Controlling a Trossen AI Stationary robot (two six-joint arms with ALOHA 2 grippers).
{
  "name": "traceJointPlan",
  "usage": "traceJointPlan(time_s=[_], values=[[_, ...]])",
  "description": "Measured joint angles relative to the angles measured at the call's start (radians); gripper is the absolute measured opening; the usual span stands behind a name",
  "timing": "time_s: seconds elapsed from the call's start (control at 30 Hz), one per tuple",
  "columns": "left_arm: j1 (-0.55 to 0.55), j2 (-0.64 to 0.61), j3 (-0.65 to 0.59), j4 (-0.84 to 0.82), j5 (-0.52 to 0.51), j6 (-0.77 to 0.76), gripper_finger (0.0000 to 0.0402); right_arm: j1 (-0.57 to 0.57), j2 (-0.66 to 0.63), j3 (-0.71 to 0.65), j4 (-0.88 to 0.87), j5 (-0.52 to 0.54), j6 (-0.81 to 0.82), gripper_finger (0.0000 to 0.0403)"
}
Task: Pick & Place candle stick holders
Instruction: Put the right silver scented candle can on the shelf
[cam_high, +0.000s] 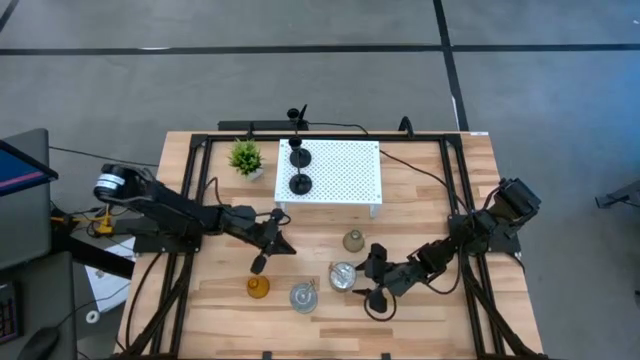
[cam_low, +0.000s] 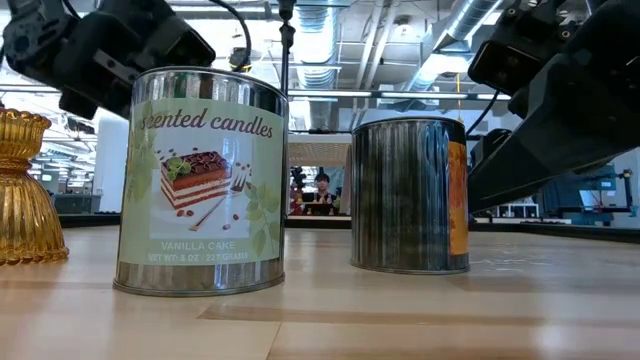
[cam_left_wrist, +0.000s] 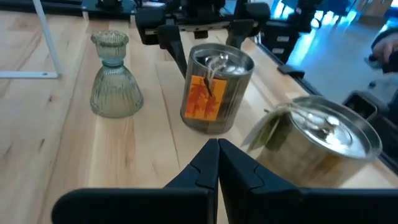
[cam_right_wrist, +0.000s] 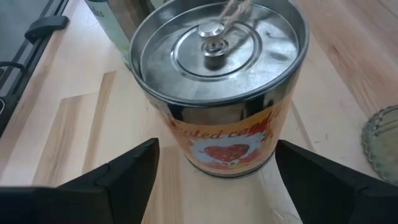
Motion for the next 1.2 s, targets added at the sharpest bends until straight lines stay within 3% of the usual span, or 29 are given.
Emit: traceJointPlan(time_s=[0.13, 0.4, 0.67, 0.9, 1.2], values=[[-0.001, 0.074, 0.015, 0.064, 0.0, 0.0, 0.0004, 0.0, 0.0, 0.0, 0.0, 0.0, 0.0, 0.0311], [-0.061, 0.135, 0.124, 0.066, -0.001, 0.151, 0.0004, 0.0, 0.0, 0.0, 0.0, 0.0, 0.007, 0.0311], [-0.108, 0.136, 0.225, -0.169, -0.152, 0.157, 0.0003, -0.012, 0.0, 0.0, 0.001, 0.0, 0.009, 0.0311], [-0.107, 0.139, 0.26, -0.184, -0.162, 0.157, 0.0003, -0.025, 0.0, 0.0, 0.004, 0.0, 0.009, 0.0311], [-0.094, 0.28, 0.339, -0.192, -0.174, 0.158, 0.0004, -0.025, 0.0, 0.001, 0.01, 0.001, 0.008, 0.0311]])
